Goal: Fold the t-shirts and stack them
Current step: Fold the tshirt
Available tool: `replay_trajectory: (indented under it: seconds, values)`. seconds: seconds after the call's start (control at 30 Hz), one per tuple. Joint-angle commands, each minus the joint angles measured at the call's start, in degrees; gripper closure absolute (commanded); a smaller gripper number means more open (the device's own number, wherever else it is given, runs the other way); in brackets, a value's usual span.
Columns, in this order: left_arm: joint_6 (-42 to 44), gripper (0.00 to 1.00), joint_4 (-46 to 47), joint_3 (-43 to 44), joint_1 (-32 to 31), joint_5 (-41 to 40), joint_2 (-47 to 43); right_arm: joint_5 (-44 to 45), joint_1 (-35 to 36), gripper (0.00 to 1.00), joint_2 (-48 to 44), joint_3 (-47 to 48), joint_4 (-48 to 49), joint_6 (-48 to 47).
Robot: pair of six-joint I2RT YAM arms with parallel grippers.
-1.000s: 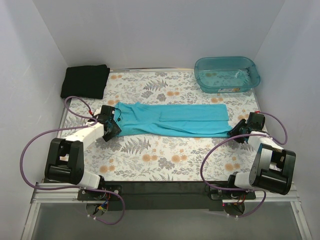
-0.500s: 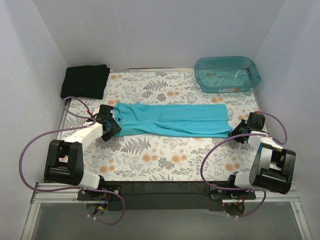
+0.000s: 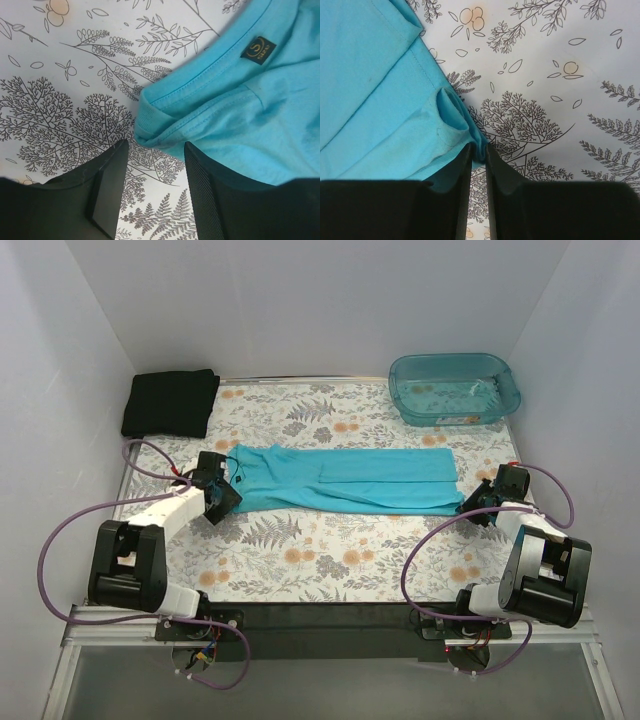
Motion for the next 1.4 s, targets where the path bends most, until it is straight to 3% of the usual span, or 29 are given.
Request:
replay_trajectory:
  seconds: [0.0,0.13,0.43,0.77,1.1,1.23,1.37]
  values:
    - [-0.68,0.55,0.75,0.04,0.29,0.10,0.51,0.35,-0.38,0.80,0.62,1.65,-0.66,-0.96]
    - [-0.32,0.64,0.93,-0.14,0.29,-1.21,1.47,0.70,-0.38,0.81,1.32,2.00,-0.74,-1.66]
    - [3.10,1.00,0.40,0.65,0.55,-5.61,0.87,1.84,-1.52,0.98,2.64,4.72,-3.03,-3.86]
    - [7.06,1.00,-6.27,3.29,1.96,-10.71,-1.95,7.98,-2.14,0.99,2.28,11.49,-11.73,-6.50]
    - [3.72,0.99,-7.86,-1.81,2.23,-5.44,1.56,8.52,-2.14,0.99,5.89,9.48,-13.05,-8.17]
    - [2.84,0.87,-8.21,-1.63,2.23,-5.79,0.60,8.61,-2.14,0.96,6.07,9.47,-13.05,-8.61]
    - [2.14,0.76,-9.71,-0.84,2.23,-6.84,-1.16,9.05,-2.14,0.79,4.58,9.39,-13.49,-8.34]
